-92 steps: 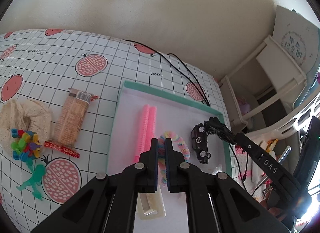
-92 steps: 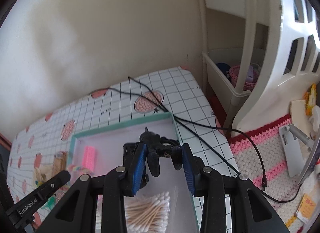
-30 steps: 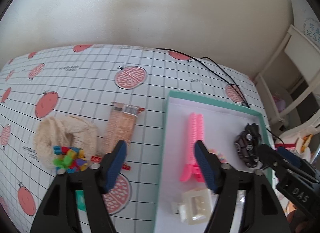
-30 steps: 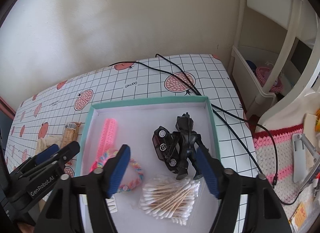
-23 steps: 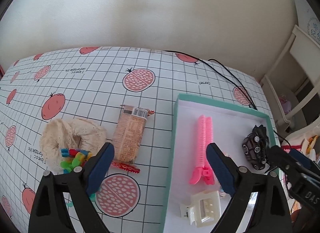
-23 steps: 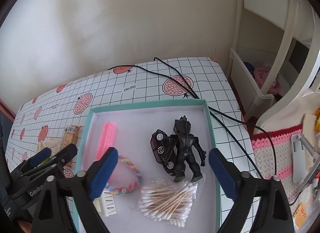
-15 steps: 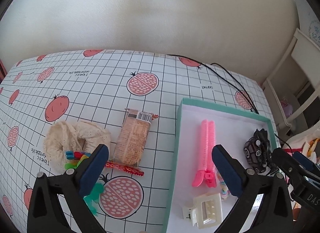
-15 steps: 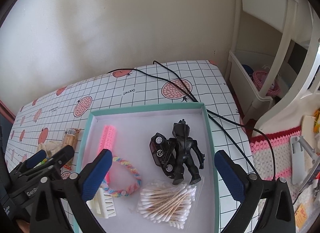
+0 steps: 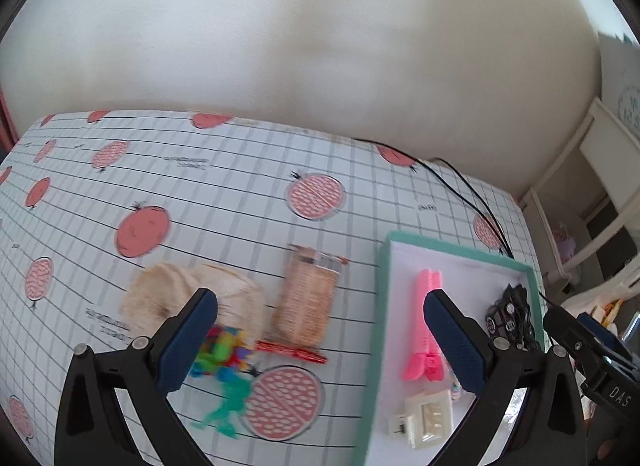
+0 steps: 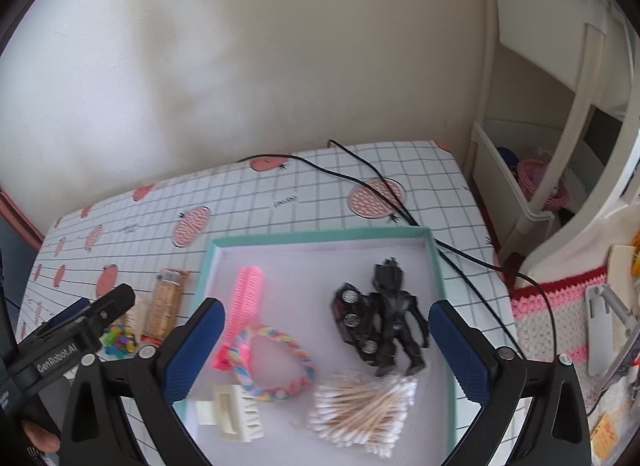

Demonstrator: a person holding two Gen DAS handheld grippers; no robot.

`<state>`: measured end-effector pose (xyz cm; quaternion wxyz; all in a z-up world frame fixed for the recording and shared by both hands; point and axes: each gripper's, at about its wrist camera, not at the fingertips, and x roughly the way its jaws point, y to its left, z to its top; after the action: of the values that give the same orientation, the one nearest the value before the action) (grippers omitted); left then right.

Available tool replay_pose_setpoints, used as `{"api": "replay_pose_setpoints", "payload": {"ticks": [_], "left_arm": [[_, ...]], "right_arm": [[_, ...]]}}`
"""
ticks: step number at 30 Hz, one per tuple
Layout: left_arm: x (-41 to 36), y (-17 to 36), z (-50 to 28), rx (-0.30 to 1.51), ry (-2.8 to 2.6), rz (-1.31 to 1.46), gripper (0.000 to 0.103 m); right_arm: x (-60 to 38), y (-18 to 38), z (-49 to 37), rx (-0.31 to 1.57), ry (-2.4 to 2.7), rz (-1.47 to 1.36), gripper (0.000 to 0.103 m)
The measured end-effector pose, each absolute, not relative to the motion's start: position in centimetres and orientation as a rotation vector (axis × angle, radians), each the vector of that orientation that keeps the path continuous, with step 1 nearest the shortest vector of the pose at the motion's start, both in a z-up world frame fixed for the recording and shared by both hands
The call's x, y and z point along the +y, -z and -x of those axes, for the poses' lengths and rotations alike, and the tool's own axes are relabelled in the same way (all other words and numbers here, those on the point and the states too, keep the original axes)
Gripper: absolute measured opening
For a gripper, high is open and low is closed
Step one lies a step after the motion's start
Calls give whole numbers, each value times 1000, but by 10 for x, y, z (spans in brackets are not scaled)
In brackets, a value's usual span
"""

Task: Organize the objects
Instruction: 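Move both tools back toward the lace pouch and bead toy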

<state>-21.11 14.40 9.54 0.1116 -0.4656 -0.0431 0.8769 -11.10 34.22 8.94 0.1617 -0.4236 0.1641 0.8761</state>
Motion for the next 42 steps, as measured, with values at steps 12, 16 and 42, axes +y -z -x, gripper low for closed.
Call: {"api": "replay_pose_setpoints", "payload": {"ticks": [12,16,42], "left_arm": [[67,-112,223,-252,-2657,1375,103],[43,-111,227,-282,-2677,1397,103],[4,-72,244,-288,-2593,1636,103]], "right_arm": [[284,-96,141,432,-2624,1241,103],[258,-95,154,403,-2662,1259,103],[150,-38,193,321,-2715,1667,86]]}}
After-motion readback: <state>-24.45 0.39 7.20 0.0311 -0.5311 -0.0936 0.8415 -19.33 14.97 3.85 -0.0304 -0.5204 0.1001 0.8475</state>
